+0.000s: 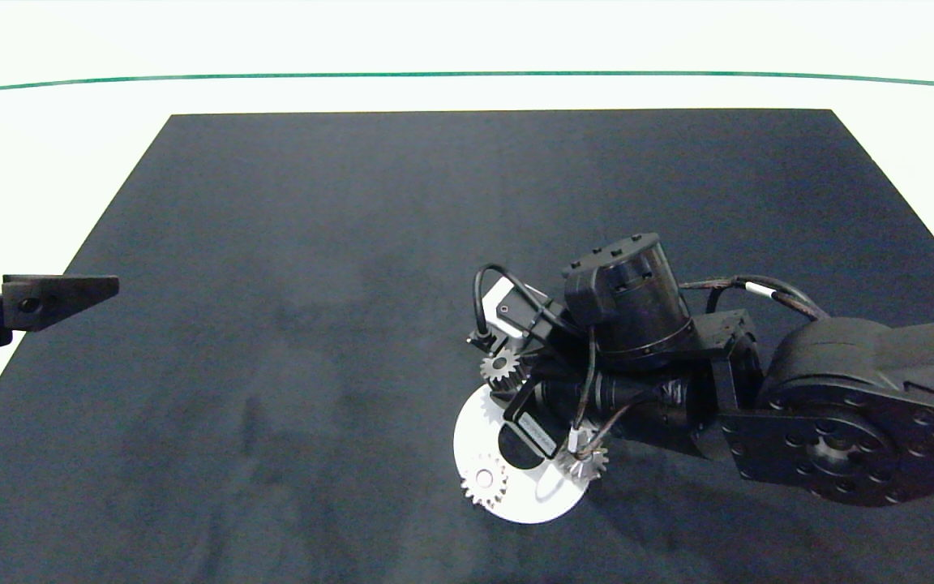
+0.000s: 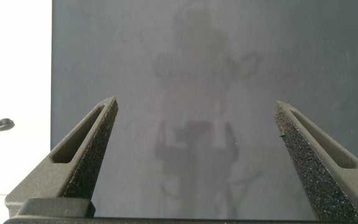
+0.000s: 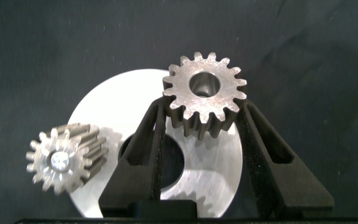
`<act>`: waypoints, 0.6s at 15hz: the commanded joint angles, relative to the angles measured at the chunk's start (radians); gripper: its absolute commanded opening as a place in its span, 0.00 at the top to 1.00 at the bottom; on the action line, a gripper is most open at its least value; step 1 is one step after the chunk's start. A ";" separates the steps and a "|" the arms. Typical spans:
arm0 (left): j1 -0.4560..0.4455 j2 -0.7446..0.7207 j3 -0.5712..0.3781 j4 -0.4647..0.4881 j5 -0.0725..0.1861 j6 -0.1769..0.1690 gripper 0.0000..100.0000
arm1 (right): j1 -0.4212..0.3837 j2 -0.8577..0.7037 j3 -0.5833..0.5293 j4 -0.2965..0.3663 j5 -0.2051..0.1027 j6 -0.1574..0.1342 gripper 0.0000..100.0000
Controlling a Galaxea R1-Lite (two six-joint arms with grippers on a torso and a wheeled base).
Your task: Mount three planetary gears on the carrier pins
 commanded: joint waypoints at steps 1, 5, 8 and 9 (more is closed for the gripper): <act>-0.011 0.001 0.000 0.009 0.002 0.000 0.00 | 0.001 -0.009 0.089 -0.115 -0.005 -0.003 0.78; -0.021 0.003 0.000 0.011 0.002 0.000 0.00 | 0.005 -0.032 0.212 -0.296 -0.037 -0.003 0.78; -0.021 0.003 0.000 0.011 0.002 0.000 0.00 | 0.007 -0.035 0.279 -0.404 -0.051 -0.004 0.78; -0.021 0.001 0.000 0.011 0.002 0.000 0.00 | 0.008 -0.037 0.284 -0.417 -0.053 -0.003 0.78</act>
